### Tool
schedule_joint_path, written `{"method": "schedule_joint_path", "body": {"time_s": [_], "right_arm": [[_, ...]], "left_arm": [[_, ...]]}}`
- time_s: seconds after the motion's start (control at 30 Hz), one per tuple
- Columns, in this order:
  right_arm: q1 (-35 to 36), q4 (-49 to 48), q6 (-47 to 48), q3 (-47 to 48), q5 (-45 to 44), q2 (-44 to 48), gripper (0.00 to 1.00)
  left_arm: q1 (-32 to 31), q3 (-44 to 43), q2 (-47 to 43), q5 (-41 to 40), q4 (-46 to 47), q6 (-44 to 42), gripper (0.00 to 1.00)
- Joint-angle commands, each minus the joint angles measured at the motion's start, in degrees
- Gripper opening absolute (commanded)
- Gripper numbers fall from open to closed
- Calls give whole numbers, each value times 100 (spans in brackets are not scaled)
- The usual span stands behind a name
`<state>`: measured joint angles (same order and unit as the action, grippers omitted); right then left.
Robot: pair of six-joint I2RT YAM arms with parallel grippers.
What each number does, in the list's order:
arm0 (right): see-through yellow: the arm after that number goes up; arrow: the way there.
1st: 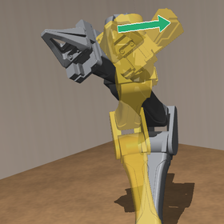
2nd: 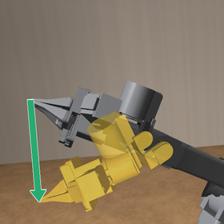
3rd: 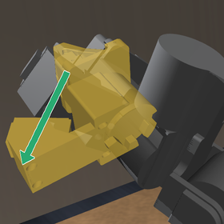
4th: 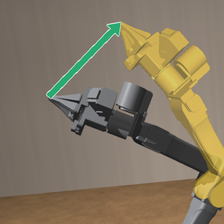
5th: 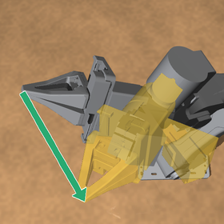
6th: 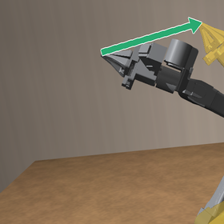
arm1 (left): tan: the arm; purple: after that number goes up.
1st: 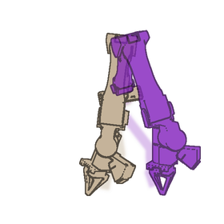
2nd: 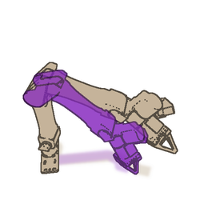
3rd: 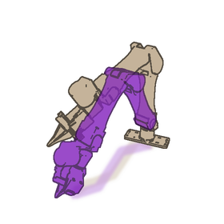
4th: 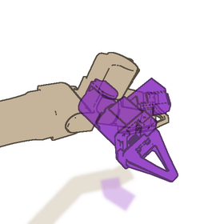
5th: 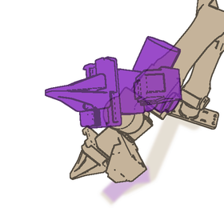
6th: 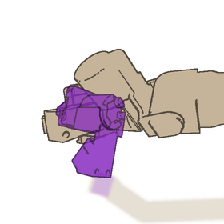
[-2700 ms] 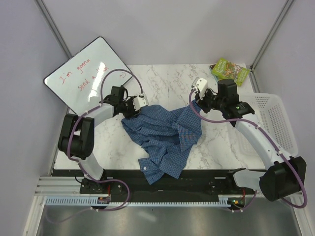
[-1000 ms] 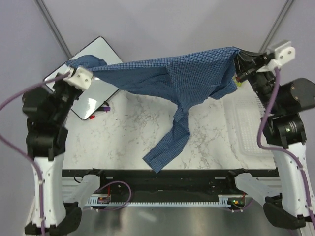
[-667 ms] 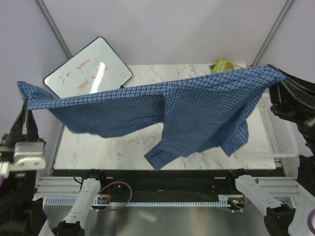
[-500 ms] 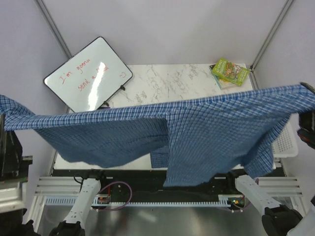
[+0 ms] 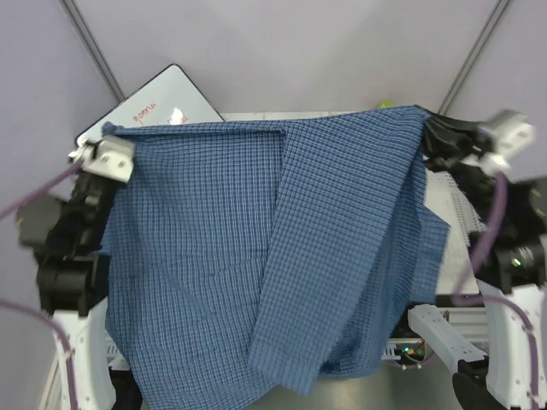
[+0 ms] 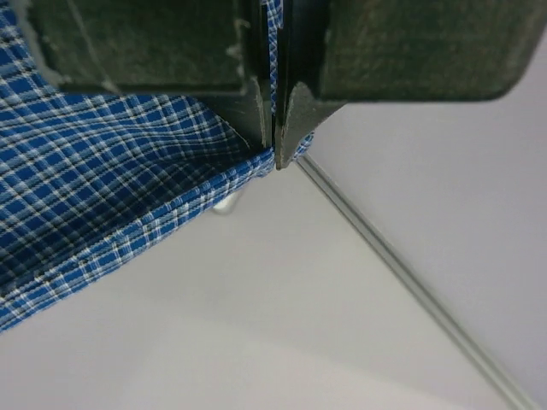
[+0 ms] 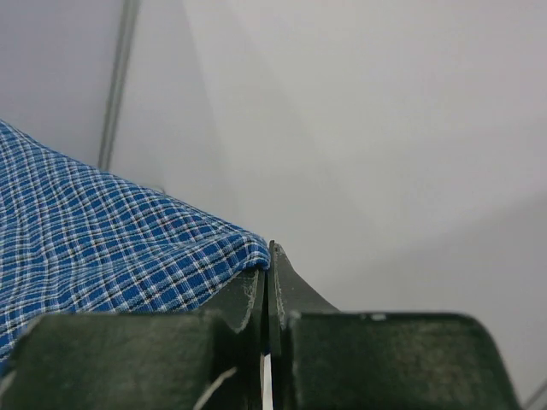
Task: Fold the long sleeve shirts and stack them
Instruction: Flatten the shirt out
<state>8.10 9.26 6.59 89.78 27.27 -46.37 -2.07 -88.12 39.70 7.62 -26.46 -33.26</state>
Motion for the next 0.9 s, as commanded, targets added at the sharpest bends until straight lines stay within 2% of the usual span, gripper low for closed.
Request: {"method": "schedule_joint_path", "body": {"time_s": [0.0, 0.03, 0.2, 0.33, 0.4, 0.43, 0.57, 0.7, 0.83, 0.87], "right_arm": [[-27, -695, 825, -1268, -695, -425, 0], [-28, -732, 922, -1426, -696, -617, 0], [-36, -1452, 1476, -2718, -802, -1242, 0], [-212, -1901, 1626, -3177, -837, -2320, 0], [-291, -1936, 1731, -3142, -959, -2822, 0], [-317, -1945, 1784, -3107, -1038, -3286, 0], [-362, -1999, 1986, -2748, -1197, -4256, 0], [-353, -1252, 1830, -1790, -1188, -5309, 0], [-291, -943, 1635, -1191, -1513, -5795, 0], [-230, -639, 1618, -991, -1557, -5865, 10]], "left_arm": [[4, 1207, 765, 265, 553, 381, 2], [4, 1644, 889, 362, 841, 372, 2], [-48, 2482, 2074, 811, 1800, 311, 2], [-382, 2659, 3855, 760, 2346, -233, 2], [-505, 2493, 4561, 645, 2496, -487, 2], [-523, 2188, 5234, 592, 2496, -532, 2], [-611, 1220, 6616, 56, 2418, -586, 2], [-611, 560, 7349, -234, 2382, -586, 2], [-646, 103, 7631, -392, 2155, -533, 2], [-646, 49, 7675, -410, 2110, -489, 2]]}}
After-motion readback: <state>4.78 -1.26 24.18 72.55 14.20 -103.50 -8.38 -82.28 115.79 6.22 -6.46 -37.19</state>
